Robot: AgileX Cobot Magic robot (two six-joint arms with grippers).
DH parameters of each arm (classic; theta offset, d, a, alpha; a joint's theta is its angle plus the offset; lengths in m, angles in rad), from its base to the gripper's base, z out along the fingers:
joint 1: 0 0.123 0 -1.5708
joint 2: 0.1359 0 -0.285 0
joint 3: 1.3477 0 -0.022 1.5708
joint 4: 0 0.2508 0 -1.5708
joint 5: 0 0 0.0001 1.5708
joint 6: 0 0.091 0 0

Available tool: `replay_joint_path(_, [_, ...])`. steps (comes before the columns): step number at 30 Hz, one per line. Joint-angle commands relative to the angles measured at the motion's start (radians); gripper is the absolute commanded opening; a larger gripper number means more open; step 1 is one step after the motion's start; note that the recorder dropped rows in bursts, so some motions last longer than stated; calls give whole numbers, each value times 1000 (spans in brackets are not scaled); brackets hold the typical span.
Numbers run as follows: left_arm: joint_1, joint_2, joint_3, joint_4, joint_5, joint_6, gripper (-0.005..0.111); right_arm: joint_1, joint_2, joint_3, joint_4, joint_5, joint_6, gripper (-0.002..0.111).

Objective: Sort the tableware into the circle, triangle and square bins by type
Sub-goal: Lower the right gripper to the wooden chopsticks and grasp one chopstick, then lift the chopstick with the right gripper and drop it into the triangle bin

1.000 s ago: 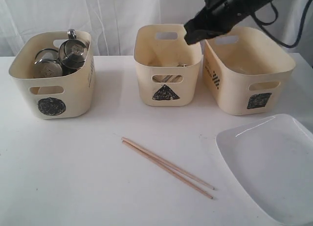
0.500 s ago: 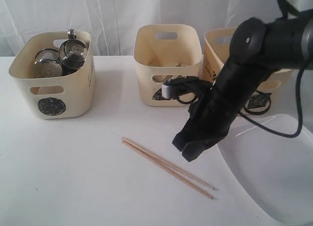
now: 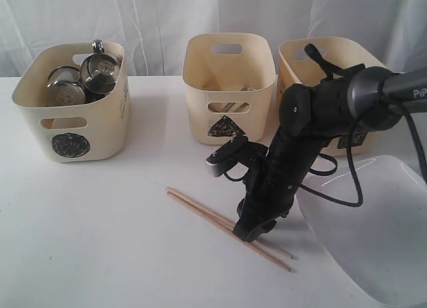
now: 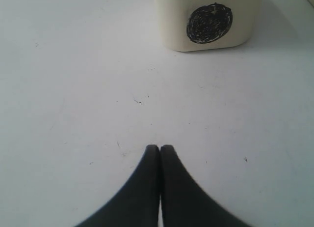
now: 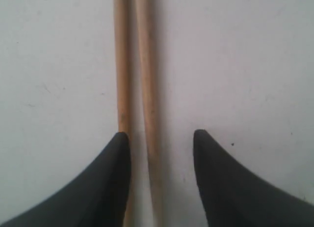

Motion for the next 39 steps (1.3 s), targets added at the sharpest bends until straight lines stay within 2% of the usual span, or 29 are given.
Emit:
replay_joint_path(1, [4,-4,3,-8,3,-7,0,1,24,6,-12,-28,-3,40])
replay_joint_path(8, [4,-4,3,-8,3,-7,0,1,61,6,-118,-172,63,29])
replay_joint_path(17, [4,-4,3,-8,3,-7,0,1,79,11,-124,-215,66,27])
replay_joint_path(19, [4,-4,3,-8,3,-7,0,1,90,11,-148,-237,66,22])
replay_joint_path(24, [4,-4,3,-8,3,-7,0,1,139,11,-179,-247,74,0])
replay_joint_path(28, [4,-4,3,-8,3,-7,0,1,137,9,-177,-205,75,0])
replay_joint_path(31, [4,-4,3,-8,3,-7,0,1,105,-32,-151,-110,75,0])
replay_joint_path(39, [4,-4,3,-8,3,-7,0,-5,-61,-266,-111,182,75,0])
